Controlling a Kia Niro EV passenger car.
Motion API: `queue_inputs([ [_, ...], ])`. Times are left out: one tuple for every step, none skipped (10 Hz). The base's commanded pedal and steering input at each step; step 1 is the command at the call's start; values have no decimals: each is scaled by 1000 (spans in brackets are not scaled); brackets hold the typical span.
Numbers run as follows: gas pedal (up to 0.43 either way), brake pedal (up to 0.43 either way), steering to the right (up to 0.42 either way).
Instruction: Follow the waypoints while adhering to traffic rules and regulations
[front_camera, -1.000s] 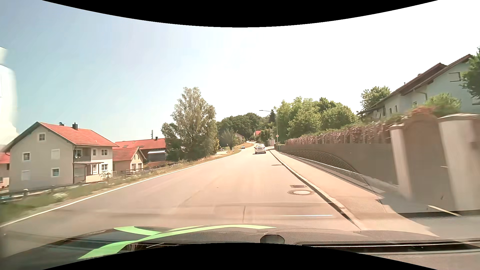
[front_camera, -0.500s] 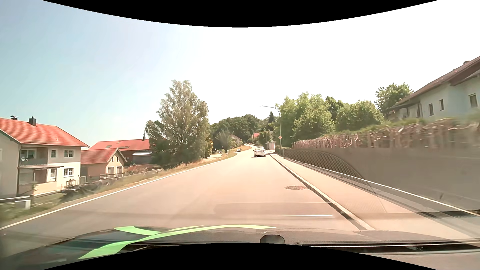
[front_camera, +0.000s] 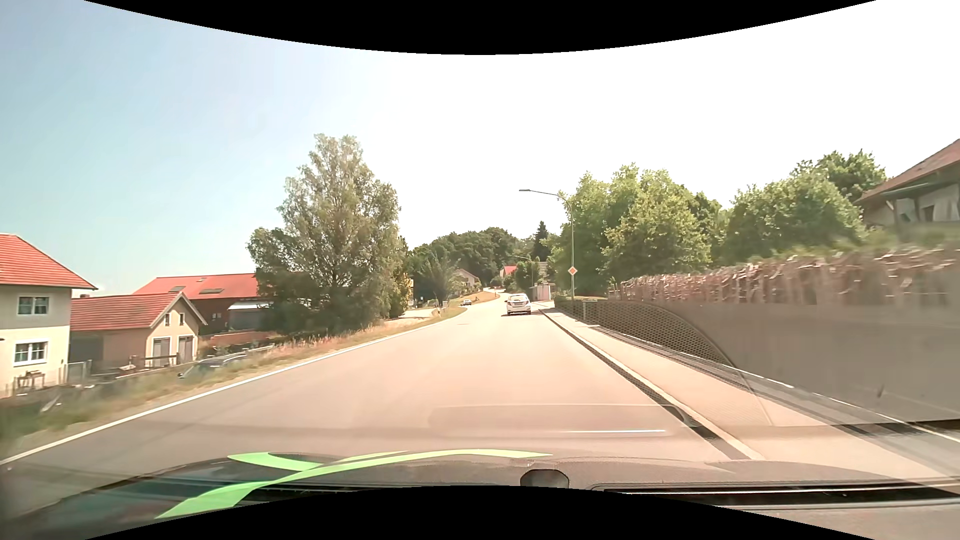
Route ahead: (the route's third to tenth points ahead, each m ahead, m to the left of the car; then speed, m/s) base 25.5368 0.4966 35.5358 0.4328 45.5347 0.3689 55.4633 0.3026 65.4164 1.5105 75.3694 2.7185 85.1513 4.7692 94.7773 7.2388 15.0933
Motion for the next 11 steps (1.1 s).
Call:
queue_inputs([
  [177,0,4],
  [150,0,4],
  [130,0,4],
  [98,0,4],
  [98,0,4],
  [98,0,4],
  [98,0,4],
  [98,0,4],
  [98,0,4],
  [98,0,4],
  [98,0,4],
])
